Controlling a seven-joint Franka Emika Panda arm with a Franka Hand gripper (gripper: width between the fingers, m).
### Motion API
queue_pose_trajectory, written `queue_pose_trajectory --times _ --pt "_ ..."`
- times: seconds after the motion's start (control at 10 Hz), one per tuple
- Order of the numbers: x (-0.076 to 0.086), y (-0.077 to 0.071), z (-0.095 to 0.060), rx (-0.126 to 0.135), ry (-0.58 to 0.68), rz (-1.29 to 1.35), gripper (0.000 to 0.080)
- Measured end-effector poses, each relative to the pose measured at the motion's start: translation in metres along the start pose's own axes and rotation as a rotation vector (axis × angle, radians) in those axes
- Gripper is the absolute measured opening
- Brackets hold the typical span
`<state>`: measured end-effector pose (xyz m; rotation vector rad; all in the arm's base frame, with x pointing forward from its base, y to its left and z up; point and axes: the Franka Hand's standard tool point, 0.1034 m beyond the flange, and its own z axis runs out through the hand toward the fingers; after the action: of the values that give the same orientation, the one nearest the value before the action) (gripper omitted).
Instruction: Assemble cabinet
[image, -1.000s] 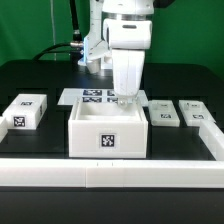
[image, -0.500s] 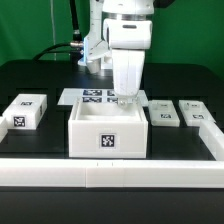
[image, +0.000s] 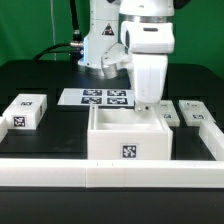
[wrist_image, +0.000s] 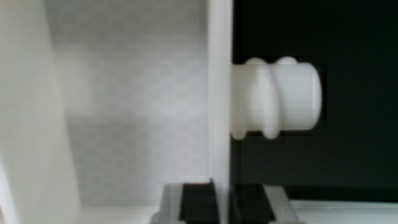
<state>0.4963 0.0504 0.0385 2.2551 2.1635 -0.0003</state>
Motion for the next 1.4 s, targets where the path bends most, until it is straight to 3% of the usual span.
queue_pose_trajectory --times 0.5,0.7,0.9,1.0,1.2,1.3,1.4 --pt "0.004 -0.001 0.0 0.001 0.002 0.026 0.0032" --pt "0.043 0.012 -0.001 -0.009 0.017 -0.002 0.0032" --pt "0.06 0.018 -0.001 0.02 0.008 -0.013 0.0032" --pt "0.066 0.018 0.0 0.049 -0.001 -0.024 0.0032" --pt "0.066 0.019 -0.001 0.055 -0.004 -0.02 0.0032" --pt "0.066 0.019 0.0 0.055 -0.004 -0.019 0.0215" --pt "0.065 0.019 0.0 0.055 -0.004 -0.018 0.0215"
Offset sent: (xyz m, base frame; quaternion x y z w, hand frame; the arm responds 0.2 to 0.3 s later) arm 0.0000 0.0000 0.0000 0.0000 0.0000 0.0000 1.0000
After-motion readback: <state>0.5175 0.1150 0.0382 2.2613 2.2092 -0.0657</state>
